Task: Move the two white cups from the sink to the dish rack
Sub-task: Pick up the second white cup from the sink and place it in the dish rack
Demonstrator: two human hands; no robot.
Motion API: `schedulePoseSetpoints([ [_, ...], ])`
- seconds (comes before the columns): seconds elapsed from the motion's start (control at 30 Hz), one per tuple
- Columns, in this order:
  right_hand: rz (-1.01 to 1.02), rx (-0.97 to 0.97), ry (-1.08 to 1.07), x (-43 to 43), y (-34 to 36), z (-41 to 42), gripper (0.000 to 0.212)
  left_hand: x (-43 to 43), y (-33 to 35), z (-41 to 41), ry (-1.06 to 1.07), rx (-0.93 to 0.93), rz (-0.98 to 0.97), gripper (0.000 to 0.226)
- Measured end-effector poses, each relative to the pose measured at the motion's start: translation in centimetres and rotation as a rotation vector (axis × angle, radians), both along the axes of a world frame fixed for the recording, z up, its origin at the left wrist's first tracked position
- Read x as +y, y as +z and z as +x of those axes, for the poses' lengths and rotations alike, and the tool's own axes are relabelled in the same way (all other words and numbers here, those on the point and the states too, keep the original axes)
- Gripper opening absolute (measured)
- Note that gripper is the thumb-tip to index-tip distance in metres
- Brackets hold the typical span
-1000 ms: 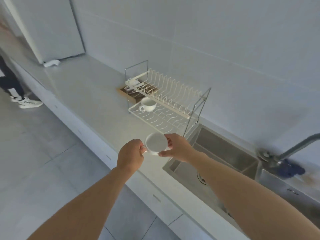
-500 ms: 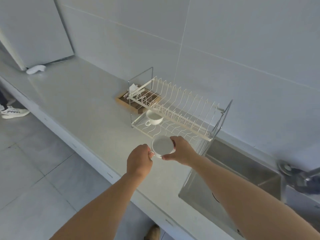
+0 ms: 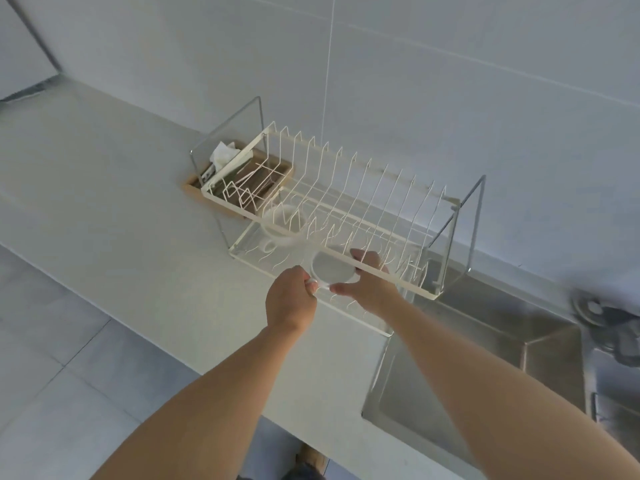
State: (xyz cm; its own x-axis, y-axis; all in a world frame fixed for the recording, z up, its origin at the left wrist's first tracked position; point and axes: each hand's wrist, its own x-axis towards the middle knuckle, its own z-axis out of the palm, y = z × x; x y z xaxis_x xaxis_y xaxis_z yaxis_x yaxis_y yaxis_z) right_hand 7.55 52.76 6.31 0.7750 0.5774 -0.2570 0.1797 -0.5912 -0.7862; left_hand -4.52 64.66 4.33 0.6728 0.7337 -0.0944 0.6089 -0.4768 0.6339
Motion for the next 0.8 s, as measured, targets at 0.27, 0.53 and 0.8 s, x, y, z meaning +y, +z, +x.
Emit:
schedulePoseSetpoints([
  [0.27,0.119,0.032,-0.213,1.4,-2.3,1.6,0.084,1.8,-1.6,3.7,-0.035,-0.035,-0.043,0.012],
  [0.53,0.066,0.028,-0.187,1.8,-3.8,2.9,0.085,1.9,-2.4,5.4,-0.101,-0.074,-0.14,0.046],
  [0.8,-0.032,-0.012,-0.268,1.6,-4.2,2.4,0.082,3.1,-3.2,5.0,-0.263,-0.116,-0.21,0.026],
])
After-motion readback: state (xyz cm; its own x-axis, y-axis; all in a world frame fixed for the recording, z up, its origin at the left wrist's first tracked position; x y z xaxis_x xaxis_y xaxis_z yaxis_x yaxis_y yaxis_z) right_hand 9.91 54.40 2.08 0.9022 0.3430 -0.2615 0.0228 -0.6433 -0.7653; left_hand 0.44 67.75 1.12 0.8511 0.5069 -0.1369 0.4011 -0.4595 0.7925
